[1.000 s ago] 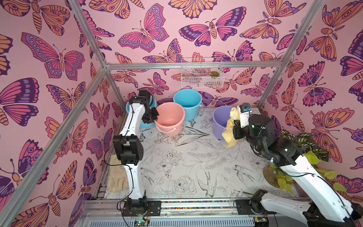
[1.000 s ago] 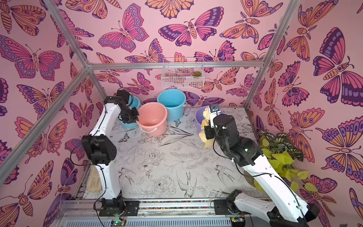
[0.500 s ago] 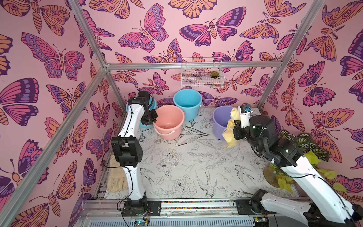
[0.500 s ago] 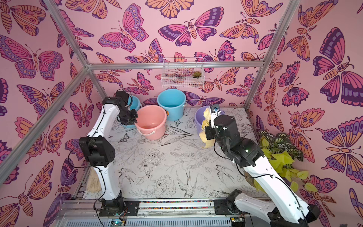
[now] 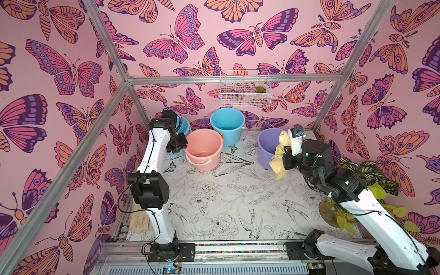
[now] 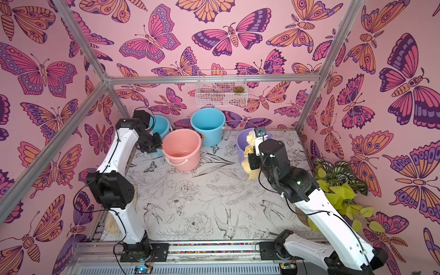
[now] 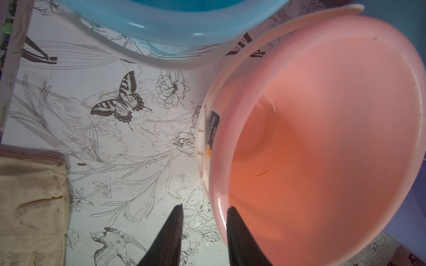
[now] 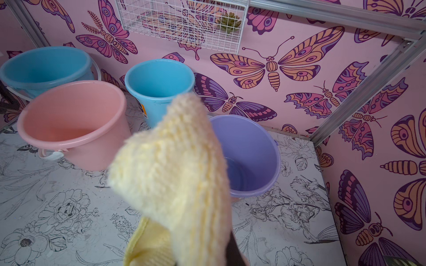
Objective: Wipe the inside of the bucket with a cloth
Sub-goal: Place the bucket at the center of the board, then pick up the bucket from the corner of the board.
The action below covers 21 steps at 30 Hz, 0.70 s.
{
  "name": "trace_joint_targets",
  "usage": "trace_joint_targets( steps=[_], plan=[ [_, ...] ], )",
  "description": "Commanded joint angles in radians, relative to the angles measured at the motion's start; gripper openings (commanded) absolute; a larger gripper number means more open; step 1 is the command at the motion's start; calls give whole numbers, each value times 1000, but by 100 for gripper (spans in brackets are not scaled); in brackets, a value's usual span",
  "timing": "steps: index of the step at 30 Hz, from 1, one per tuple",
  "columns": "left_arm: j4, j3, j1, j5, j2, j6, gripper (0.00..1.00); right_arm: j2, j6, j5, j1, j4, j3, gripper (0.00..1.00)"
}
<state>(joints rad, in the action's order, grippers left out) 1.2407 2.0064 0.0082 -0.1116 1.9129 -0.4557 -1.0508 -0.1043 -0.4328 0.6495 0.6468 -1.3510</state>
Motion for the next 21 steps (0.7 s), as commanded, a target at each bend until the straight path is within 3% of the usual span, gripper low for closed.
trace_joint_targets(
  steps=[1,7,15,21],
  plan=[
    [22,-23,47,19,-50,18,37,2,-9,0,-5,-19,0,0],
    [-15,32,138,-1,-23,6,46,-6,-9,7,-5,-22,-3,0],
    [-22,262,204,-66,149,-38,53,-4,-5,0,-5,-11,-9,0],
    [-20,334,257,-50,241,-36,58,0,-9,-2,-6,-6,-6,0]
  ],
)
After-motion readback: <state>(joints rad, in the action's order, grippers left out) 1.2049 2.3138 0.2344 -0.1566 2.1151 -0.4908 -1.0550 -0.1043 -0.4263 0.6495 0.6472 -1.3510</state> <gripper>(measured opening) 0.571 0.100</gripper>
